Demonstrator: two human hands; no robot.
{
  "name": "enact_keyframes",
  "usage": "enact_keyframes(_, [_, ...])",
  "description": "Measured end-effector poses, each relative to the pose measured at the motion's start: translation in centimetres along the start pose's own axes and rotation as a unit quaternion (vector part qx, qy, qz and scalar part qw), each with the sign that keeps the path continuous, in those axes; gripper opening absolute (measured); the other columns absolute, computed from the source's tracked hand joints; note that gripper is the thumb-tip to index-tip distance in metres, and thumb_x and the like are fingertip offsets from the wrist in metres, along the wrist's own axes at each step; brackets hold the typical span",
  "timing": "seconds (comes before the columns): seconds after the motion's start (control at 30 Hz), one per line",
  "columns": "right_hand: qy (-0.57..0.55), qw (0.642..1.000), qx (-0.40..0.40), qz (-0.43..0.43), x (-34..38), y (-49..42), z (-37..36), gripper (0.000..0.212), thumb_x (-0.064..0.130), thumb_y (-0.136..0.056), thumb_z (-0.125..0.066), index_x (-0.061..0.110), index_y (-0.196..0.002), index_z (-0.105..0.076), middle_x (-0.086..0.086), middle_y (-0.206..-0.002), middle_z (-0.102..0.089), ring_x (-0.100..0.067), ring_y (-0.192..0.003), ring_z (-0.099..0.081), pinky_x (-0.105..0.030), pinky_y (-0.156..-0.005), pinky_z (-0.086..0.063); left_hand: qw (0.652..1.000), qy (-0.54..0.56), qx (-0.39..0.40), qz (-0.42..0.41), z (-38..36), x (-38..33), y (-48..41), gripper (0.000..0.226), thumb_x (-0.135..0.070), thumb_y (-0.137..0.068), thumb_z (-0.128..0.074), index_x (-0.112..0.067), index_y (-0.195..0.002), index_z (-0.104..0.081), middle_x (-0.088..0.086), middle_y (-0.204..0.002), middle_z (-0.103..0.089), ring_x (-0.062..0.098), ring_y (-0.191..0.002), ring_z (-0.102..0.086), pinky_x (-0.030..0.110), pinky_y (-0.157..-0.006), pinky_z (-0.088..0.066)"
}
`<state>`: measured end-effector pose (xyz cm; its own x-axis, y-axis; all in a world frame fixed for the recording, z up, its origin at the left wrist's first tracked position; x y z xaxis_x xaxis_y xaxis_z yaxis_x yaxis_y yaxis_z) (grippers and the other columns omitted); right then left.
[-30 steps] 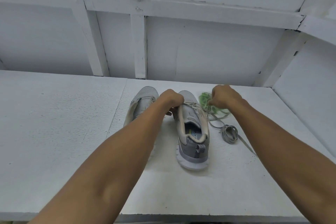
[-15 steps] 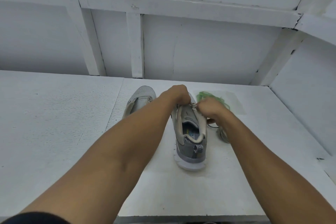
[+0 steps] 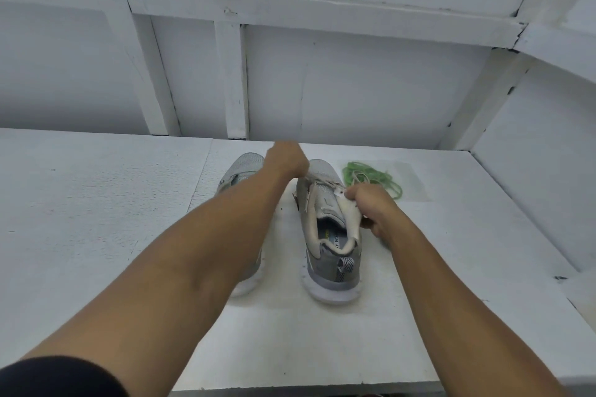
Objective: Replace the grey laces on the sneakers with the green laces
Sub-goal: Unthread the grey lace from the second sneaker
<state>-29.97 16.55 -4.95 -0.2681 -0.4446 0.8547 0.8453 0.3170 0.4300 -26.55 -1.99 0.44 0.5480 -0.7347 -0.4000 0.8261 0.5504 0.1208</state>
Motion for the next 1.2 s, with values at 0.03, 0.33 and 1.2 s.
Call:
enact_keyframes(0.03, [0.001,1.000,0.000,0.003,0.0,-0.1,0.0,0.024,0.009,-0.094,-0.048,0.001,-0.113,-0.059,-0.013,-0.092,-0.058,-0.024,-0.079,-0.056,-0.037,-0.070,-0.048,1.000,-0.007,-0.012,0.009,0.5,0.7,0.0,0.007,-0.008,-0.086,-0.051,-0.005,-0.082,-0.056,0.015,-0.108,-0.064,0.031,-0.090,-0.062,0.032,-0.073,-0.050])
enact_keyframes(0.33, [0.021,1.000,-0.017,0.003,-0.1,-0.2,0.1,0.025,0.011,-0.094,-0.048,-0.002,-0.114,-0.059,-0.012,-0.078,-0.047,-0.022,-0.068,-0.045,-0.027,-0.051,-0.036,0.980,-0.147,0.075,-0.113,-3.3,-5.0,0.8,0.035,-0.036,-0.081,-0.068,-0.015,-0.108,-0.064,0.006,-0.113,-0.060,0.028,-0.105,-0.055,0.037,-0.087,-0.045])
enact_keyframes(1.2, [0.009,0.999,-0.033,0.013,-0.9,-1.6,-0.1,0.021,0.014,-0.088,-0.051,0.002,-0.100,-0.064,-0.014,-0.085,-0.053,-0.024,-0.077,-0.049,-0.035,-0.064,-0.038,0.949,-0.262,0.008,-0.178,-1.2,-5.9,0.7,0.023,-0.015,-0.088,-0.051,-0.017,-0.109,-0.059,0.007,-0.111,-0.060,0.027,-0.115,-0.054,0.043,-0.100,-0.032])
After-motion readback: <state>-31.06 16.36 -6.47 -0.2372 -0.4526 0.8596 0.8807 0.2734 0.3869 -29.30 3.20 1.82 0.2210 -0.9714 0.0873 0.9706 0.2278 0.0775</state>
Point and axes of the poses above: each hand's wrist, its own y-axis away from the middle knuckle, its own z-axis out of the back of the hand, x = y × z, the point moved 8 cm from there along -y, towards the middle knuckle
